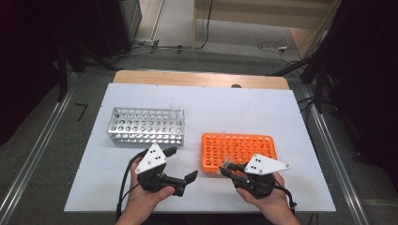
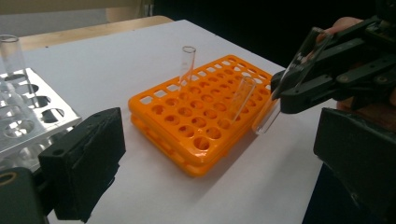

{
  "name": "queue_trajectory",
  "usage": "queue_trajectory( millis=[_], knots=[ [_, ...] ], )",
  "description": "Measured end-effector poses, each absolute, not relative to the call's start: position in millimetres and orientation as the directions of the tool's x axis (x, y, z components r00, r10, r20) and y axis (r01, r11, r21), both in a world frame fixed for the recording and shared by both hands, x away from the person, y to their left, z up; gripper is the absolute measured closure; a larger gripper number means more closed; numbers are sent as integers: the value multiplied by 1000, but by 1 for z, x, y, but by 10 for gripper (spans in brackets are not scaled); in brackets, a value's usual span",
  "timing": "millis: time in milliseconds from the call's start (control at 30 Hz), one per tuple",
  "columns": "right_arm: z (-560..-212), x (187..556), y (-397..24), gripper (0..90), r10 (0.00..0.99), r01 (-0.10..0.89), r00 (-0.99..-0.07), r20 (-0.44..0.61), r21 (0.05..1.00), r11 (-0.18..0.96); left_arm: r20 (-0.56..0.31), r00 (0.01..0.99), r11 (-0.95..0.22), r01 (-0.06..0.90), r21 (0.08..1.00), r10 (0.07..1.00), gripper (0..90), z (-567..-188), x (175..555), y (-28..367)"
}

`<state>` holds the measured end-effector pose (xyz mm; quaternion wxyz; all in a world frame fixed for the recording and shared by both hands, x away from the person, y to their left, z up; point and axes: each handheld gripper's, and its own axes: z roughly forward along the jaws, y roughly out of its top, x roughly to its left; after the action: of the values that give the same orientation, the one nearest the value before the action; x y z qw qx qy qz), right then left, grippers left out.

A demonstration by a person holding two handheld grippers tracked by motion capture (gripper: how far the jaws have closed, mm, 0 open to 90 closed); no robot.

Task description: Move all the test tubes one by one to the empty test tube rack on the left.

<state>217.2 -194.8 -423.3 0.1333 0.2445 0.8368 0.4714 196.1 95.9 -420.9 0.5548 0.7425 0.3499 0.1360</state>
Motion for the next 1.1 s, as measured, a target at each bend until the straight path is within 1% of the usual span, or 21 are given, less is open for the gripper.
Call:
queue_trajectory(
  millis=[167,267,333,500,700,800,1100],
  knots=[
    [-428,216,-186,744,520,282,-854,8,847,451,-202,741,-139,370,919,640,37,-420,194,89],
    [-431,215,-181,744,512,280,-859,5,842,462,-215,752,-134,374,918,624,60,-419,193,84],
    [-432,215,-178,744,505,281,-863,8,840,465,-210,756,-140,370,918,620,96,-418,191,80],
    [-435,213,-172,744,491,274,-871,6,835,477,-199,761,-169,375,911,617,214,-417,188,66],
    [-437,211,-166,744,475,270,-880,7,830,488,-199,774,-186,378,907,601,408,-419,187,60],
    [-438,209,-162,744,466,267,-885,8,827,494,-182,781,-202,367,908,597,485,-419,186,56],
    [-439,207,-155,744,436,256,-900,9,821,511,-161,784,-223,356,907,600,632,-418,187,51]
  ],
)
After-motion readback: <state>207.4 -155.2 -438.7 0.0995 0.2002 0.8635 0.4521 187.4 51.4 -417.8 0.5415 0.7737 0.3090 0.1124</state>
